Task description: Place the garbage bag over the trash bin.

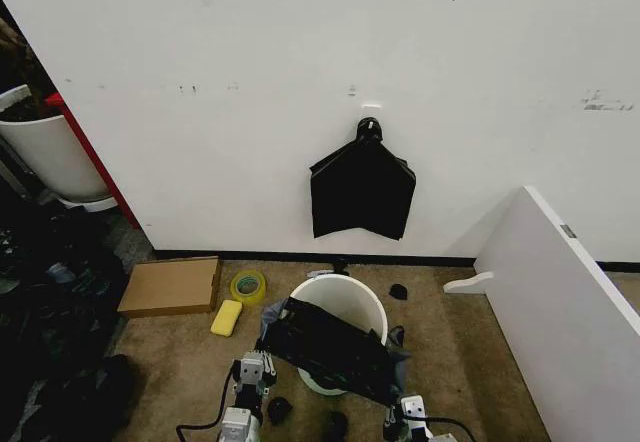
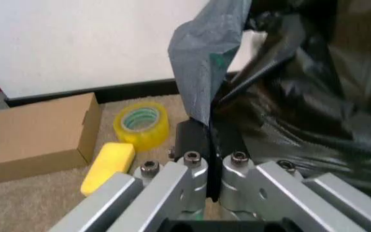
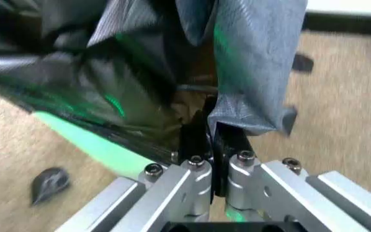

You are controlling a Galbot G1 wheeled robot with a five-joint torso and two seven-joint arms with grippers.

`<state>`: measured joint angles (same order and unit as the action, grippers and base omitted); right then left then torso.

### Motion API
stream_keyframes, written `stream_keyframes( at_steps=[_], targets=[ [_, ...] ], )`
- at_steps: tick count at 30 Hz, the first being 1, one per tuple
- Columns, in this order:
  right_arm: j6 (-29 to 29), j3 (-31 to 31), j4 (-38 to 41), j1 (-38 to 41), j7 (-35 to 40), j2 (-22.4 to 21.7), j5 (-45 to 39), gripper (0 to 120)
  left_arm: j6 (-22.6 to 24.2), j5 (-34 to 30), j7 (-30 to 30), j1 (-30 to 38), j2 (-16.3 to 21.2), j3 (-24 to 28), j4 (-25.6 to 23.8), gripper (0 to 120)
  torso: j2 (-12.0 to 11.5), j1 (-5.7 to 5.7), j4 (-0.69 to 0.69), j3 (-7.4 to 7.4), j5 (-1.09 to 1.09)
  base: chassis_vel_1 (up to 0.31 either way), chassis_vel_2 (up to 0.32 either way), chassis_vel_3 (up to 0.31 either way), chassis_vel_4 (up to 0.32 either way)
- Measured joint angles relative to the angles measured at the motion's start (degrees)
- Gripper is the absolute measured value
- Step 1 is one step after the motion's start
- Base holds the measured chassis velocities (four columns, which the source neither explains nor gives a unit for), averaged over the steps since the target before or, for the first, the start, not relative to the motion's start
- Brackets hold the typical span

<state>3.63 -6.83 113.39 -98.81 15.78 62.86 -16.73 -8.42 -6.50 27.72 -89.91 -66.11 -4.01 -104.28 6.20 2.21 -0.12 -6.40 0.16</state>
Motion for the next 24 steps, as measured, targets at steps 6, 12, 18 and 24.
stream_keyframes(
  at_steps=[6,12,18,24],
  targets=[
    [-3.08,-1.6,-2.82,2.57,-4.71,0.43,0.76,0,1.37,1.44,0.1,-0.73,-0.32,0.46,0.44,0,0.0,0.0,0.0,0.0,-0.01,0.0,0.0,0.0,0.0],
    [-3.3,-2.44,-6.82,5.34,-6.97,1.02,1.12,0,2.4,2.86,0.68,-1.05,-1.19,0.77,1.68,0,0.0,0.0,0.0,0.0,-0.01,0.0,0.0,0.0,0.0],
    [-2.96,-2.49,-10.08,6.41,-8.0,1.5,1.61,0,3.18,2.7,2.0,-0.3,-2.68,0.84,3.19,0,0.0,0.0,0.0,0.0,0.0,0.0,0.0,0.0,0.0],
    [-2.98,-3.1,-8.46,4.84,-10.15,1.02,1.58,0,3.84,0.02,1.83,0.0,-3.0,0.81,2.2,0,0.0,0.0,0.01,0.0,-0.01,0.0,0.0,0.0,0.0]
  ],
)
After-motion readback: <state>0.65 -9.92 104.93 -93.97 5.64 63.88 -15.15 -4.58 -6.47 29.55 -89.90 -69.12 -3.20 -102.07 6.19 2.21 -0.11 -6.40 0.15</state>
